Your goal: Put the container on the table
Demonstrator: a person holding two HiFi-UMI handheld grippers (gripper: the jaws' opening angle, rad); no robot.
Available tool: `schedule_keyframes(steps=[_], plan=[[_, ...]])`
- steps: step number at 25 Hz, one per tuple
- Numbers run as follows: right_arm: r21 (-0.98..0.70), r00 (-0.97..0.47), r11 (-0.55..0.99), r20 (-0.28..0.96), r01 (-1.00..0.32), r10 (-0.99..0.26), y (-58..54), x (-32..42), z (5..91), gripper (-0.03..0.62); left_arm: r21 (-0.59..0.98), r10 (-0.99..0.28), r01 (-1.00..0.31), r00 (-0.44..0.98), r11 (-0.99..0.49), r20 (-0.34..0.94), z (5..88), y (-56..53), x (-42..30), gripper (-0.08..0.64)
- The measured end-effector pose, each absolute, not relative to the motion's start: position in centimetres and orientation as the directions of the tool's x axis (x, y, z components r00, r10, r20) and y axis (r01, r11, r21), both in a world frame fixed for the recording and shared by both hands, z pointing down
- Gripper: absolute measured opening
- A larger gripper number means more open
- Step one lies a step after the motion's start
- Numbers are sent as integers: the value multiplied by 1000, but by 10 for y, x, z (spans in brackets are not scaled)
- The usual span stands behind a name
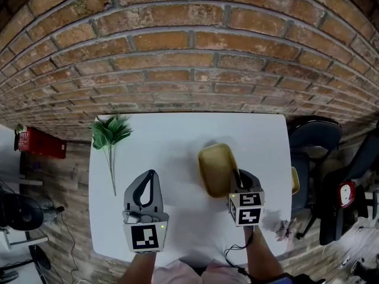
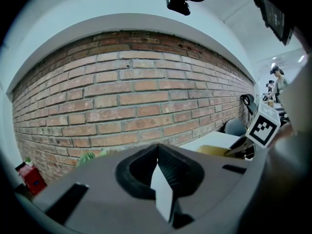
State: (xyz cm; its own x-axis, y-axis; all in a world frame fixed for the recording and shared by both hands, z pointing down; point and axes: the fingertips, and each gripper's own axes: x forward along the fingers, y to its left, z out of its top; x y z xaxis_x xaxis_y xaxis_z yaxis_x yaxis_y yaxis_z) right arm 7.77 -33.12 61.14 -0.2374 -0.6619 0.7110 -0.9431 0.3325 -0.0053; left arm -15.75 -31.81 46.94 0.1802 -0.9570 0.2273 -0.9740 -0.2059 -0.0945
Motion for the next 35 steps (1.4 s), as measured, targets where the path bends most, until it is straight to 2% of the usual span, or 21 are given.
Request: schedule_keyframes(steps=[9, 18, 23, 35], plan=[[-5, -235, 327, 707, -945, -667, -331, 77, 607, 138, -97, -958, -973, 182, -208, 220, 466, -315, -158, 11], [18, -227, 305, 627, -952, -745, -326, 79, 561, 146, -97, -966, -971, 201, -218, 160, 437, -302, -154, 11], [8, -253, 306, 541, -952, -802, -313, 71, 511, 131, -83, -972, -973, 208, -217, 107, 403, -291, -154, 11], [29, -315, 331, 239, -943, -919, -255, 35, 380, 6, -147, -954, -948, 293, -282, -64, 321, -254, -140, 11]])
